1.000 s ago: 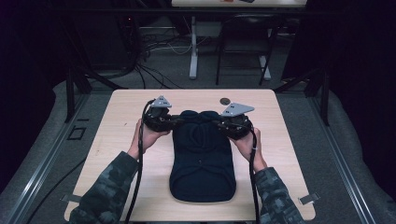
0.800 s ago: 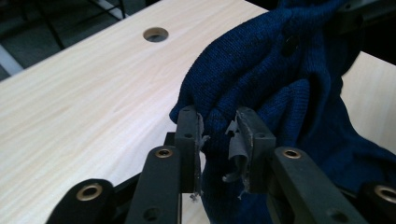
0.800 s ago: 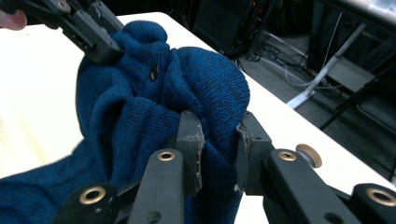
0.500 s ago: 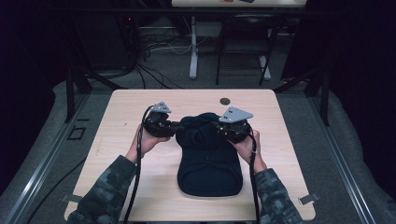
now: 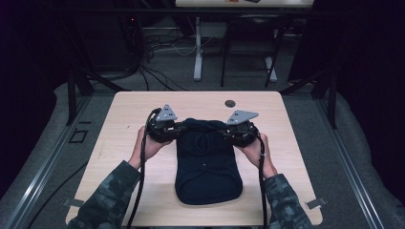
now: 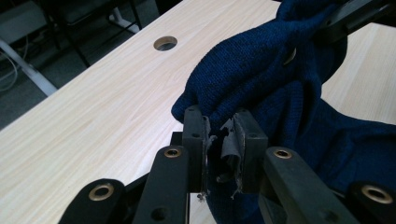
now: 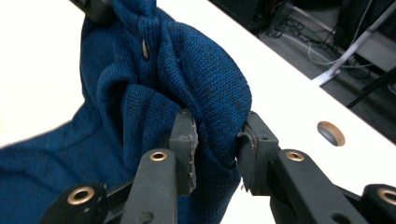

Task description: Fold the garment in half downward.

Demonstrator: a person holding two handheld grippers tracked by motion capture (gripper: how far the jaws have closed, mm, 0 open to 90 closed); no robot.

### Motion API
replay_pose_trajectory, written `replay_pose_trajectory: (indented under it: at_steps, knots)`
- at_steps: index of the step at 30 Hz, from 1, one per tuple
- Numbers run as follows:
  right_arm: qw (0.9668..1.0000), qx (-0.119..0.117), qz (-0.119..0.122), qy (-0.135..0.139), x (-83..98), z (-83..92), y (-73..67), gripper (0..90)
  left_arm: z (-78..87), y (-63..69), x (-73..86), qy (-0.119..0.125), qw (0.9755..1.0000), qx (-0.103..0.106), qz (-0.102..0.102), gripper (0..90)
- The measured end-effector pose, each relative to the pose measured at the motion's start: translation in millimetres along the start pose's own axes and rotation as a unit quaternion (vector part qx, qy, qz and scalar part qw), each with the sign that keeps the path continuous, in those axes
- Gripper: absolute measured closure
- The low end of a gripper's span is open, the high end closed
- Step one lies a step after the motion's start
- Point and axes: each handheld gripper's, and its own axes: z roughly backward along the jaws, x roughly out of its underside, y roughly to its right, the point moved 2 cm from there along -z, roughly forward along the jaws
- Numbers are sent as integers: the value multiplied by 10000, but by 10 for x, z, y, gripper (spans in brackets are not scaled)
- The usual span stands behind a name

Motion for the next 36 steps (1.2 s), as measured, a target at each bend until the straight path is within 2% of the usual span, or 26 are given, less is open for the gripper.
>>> replay_pose_trajectory:
  at_steps: [1,5,8,12,23,36]
  knots:
    - [10000,-48,-53,-39,11,1,-4,685,0,0,0,0,10000,0,0,778]
    - [9998,-134,-98,-141,43,25,-29,681,8,78,-1,-32,9997,-98,-234,778]
    - [9996,-121,8,-251,95,23,-82,675,10,131,30,-95,9990,-162,-411,777]
    - [9993,-167,35,-318,174,5,-128,675,-5,169,73,-140,9988,-150,-447,775]
    - [9989,-227,233,-350,322,-14,-282,684,-4,227,258,-314,9990,160,-284,742]
    - [9975,-408,328,-472,448,41,-444,669,63,389,527,-208,9986,486,-27,735]
